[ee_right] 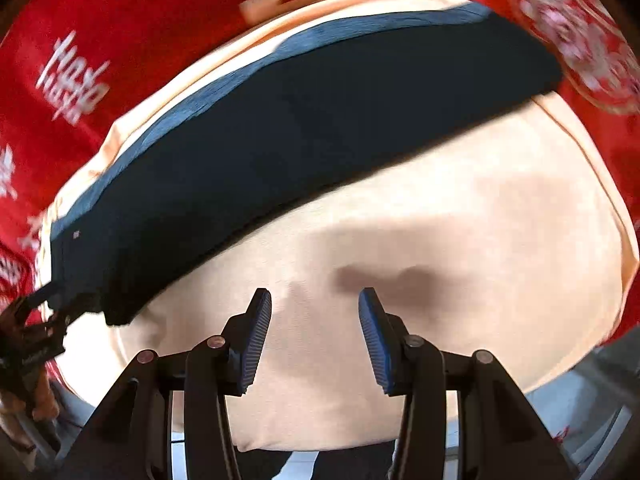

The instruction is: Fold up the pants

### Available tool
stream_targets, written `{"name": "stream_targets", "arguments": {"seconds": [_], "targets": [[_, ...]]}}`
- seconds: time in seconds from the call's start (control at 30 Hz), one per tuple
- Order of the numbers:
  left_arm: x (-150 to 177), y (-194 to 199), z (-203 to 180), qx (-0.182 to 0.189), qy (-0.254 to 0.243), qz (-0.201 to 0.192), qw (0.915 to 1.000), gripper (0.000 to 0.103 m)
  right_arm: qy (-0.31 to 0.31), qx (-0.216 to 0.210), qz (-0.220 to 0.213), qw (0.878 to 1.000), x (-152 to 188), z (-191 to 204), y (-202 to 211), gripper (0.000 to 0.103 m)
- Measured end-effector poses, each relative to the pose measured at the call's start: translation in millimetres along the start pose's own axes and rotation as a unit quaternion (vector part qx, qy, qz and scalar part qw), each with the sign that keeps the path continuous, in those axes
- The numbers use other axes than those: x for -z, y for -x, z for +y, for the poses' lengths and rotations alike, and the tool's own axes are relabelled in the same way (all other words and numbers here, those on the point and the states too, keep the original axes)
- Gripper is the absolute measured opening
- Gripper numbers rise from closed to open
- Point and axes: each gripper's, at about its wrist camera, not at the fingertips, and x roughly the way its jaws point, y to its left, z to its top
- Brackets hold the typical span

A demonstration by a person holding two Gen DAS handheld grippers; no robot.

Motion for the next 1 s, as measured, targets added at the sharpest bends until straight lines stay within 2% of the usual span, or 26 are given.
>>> {"name": "stream_targets", "arguments": {"seconds": [0.03,0.2,0.3,0.37,0.47,0.57,0.7,0.83,0.9,0.97,1.0], "targets": [[5.3,-0.9,15.3,-0.008,-0.009,0.002,0.9999,0.099,-0.007,0.000,-0.004,1.000,-1.1,-7.7,3.4,0.049],[1.6,1.7,42.1,-0.069,-0.045,0.007,0.9966,0.099,-0.025,0.008,-0.014,1.000,-12.5,-33.7,5.9,0.051],[-2.6,0.4,55.8,-0.092,-0.026,0.016,0.9953,0.099,-0.040,0.009,-0.023,0.999,-26.4,-50.9,5.2,0.051],[-6.6,0.0,52.7,-0.088,-0.014,0.015,0.9959,0.099,-0.055,0.009,-0.034,0.998,-37.2,-63.5,6.2,0.051],[-16.1,-5.1,23.8,-0.075,-0.019,0.013,0.9969,0.099,-0.072,0.015,-0.063,0.995,-60.4,-88.2,14.0,0.051],[-26.0,-11.3,-14.4,-0.059,-0.038,0.011,0.9975,0.099,-0.051,0.036,-0.080,0.995,-92.2,-106.8,14.8,0.047],[-43.6,-16.1,-60.1,-0.036,-0.049,0.002,0.9981,0.099,-0.055,0.028,-0.085,0.994,-129.4,-127.2,13.0,0.047],[-61.5,-21.9,-94.6,-0.019,-0.052,0.003,0.9985,0.099,-0.013,0.040,-0.073,0.996,-164.3,-136.1,0.0,0.047],[-69.5,-23.5,-107.5,-0.020,-0.055,0.000,0.9983,0.099,0.018,0.074,-0.061,0.995,-178.9,-137.6,-15.5,0.040],[-77.0,-24.1,-117.1,-0.018,-0.054,-0.003,0.9984,0.099,0.054,0.126,-0.088,0.987,-190.0,-138.7,-12.0,0.027],[-80.4,-25.0,-120.6,-0.018,-0.051,-0.004,0.9985,0.099,0.056,0.137,-0.095,0.984,-191.9,-138.1,-8.7,0.027]]}}
